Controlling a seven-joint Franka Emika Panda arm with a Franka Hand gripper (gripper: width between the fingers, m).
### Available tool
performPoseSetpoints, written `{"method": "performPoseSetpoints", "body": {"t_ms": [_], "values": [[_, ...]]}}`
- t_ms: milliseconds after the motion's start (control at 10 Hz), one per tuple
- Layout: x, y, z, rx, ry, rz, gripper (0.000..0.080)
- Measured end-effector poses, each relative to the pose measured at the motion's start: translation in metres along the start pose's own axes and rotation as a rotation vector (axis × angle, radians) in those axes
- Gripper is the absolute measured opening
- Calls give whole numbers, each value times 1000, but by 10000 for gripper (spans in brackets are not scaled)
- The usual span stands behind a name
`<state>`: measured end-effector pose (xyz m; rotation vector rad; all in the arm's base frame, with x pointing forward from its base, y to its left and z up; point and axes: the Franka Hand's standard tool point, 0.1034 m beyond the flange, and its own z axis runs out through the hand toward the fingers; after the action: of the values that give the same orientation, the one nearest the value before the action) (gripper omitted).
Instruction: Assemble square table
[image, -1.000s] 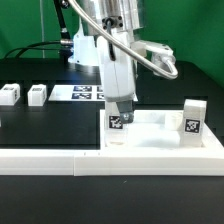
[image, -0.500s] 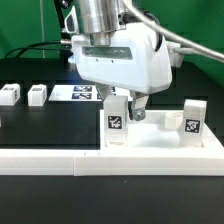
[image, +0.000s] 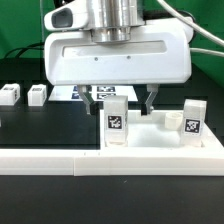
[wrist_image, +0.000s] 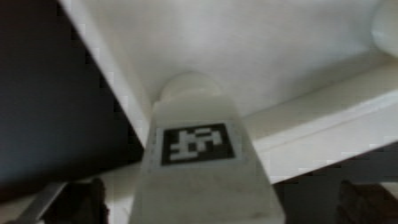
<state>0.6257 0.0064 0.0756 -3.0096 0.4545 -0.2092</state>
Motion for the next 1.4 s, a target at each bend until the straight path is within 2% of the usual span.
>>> {"method": "performPoseSetpoints", "body": {"t_ms": [200, 300, 400, 500, 600, 800, 1100, 1200, 1400], "values": [[0, 3, 0, 3, 0, 52, 649], [0, 3, 0, 3, 0, 51, 563], [0, 3, 0, 3, 0, 88, 426], [0, 2, 0, 4, 0, 173, 426], [0, 4, 1, 3, -1, 236, 294], [0, 5, 1, 1, -4, 413, 294], [0, 5, 2, -37, -41, 973, 294], [-3, 1, 2, -27, -67, 1223, 294], [-2, 1, 3, 6, -111, 1432, 293]]}}
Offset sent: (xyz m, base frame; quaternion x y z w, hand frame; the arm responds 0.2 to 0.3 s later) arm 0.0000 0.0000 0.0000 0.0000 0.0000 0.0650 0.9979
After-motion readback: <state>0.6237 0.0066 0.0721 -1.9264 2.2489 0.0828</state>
